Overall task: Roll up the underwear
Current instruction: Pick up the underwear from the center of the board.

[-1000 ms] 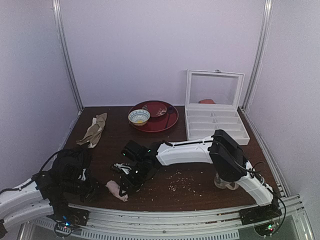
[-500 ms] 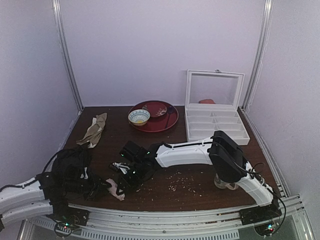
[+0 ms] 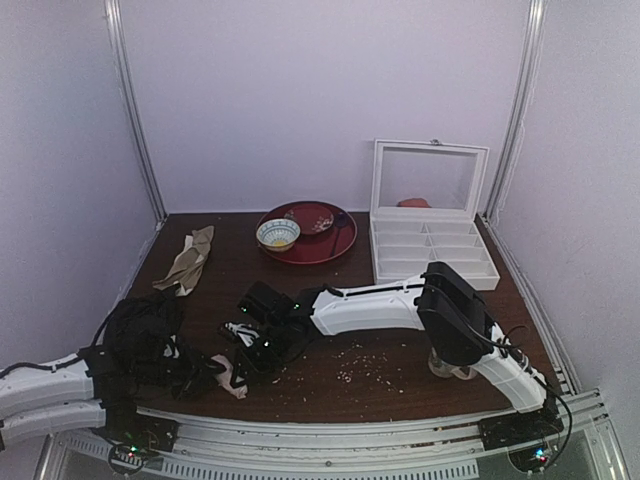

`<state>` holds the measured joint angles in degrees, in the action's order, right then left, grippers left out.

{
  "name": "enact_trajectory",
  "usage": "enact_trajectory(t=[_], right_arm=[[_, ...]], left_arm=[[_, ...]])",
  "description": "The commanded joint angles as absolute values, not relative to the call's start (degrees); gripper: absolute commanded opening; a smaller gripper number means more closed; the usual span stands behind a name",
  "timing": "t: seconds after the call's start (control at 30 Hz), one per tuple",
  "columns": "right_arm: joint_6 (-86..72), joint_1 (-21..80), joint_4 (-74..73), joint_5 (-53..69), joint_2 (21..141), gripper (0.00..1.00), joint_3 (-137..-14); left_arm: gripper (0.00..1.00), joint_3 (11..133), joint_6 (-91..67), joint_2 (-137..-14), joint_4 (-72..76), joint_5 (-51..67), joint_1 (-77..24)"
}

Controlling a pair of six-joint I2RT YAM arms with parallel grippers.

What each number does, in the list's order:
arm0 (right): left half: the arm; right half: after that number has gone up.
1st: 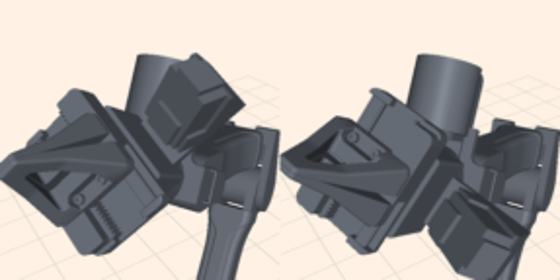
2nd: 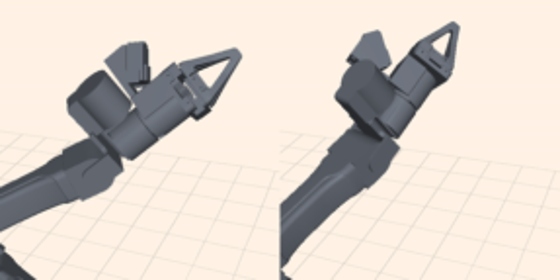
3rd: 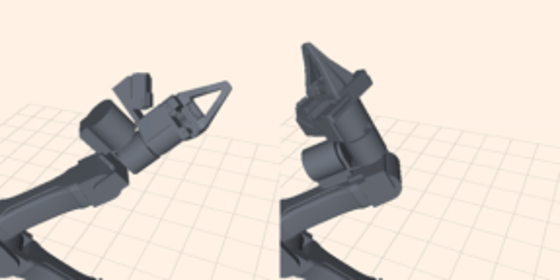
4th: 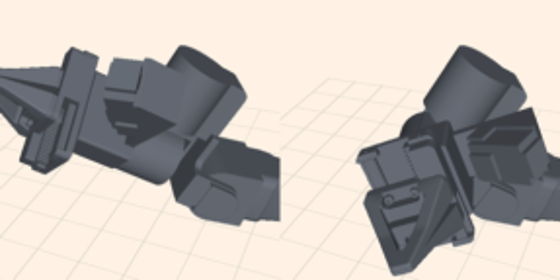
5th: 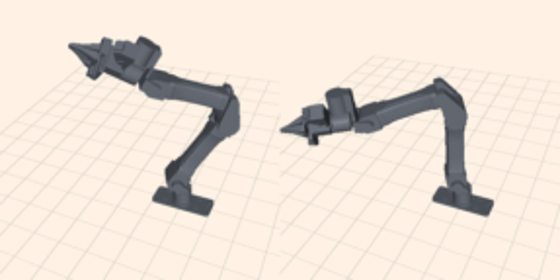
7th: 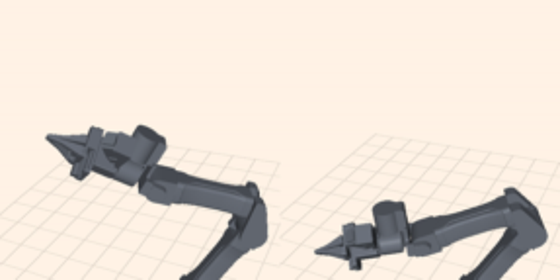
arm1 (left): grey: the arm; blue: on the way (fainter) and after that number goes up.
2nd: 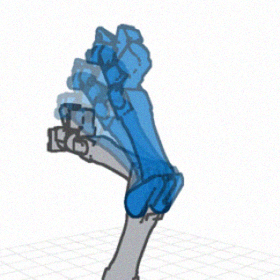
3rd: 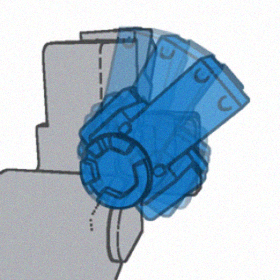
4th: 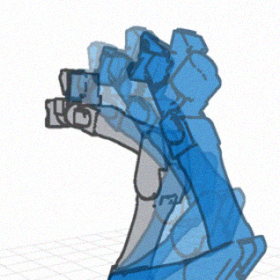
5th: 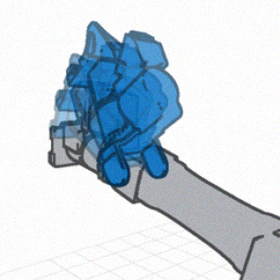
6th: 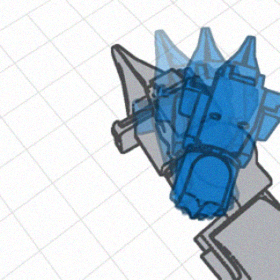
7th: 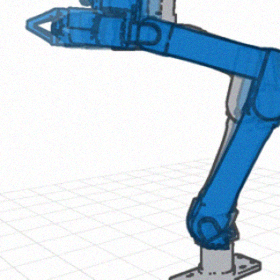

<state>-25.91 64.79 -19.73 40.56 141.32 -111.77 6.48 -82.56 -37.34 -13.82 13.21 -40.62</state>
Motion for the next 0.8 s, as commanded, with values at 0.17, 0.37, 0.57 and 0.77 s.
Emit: enact_trajectory(t=[0.17, 0.37, 0.57, 0.77], right_arm=[[-25.27, 64.60, -23.75, 34.78, 145.80, 0.00, -109.07], [-24.93, 64.60, -23.86, 35.09, 145.93, 0.00, -109.03], [-24.69, 64.62, -24.16, 35.24, 145.92, 0.00, -109.02], [-24.08, 64.63, -24.68, 35.20, 145.87, 0.00, -108.97]], left_arm=[[0.61, 4.06, -84.29, -38.66, -5.89, 9.14, -40.96], [0.62, 3.97, -83.85, -43.15, -1.59, 9.68, -40.96], [0.61, 4.20, -83.50, -47.58, 1.56, 10.14, -40.96], [0.62, 4.22, -83.13, -45.31, -1.38, 9.07, -40.96]])
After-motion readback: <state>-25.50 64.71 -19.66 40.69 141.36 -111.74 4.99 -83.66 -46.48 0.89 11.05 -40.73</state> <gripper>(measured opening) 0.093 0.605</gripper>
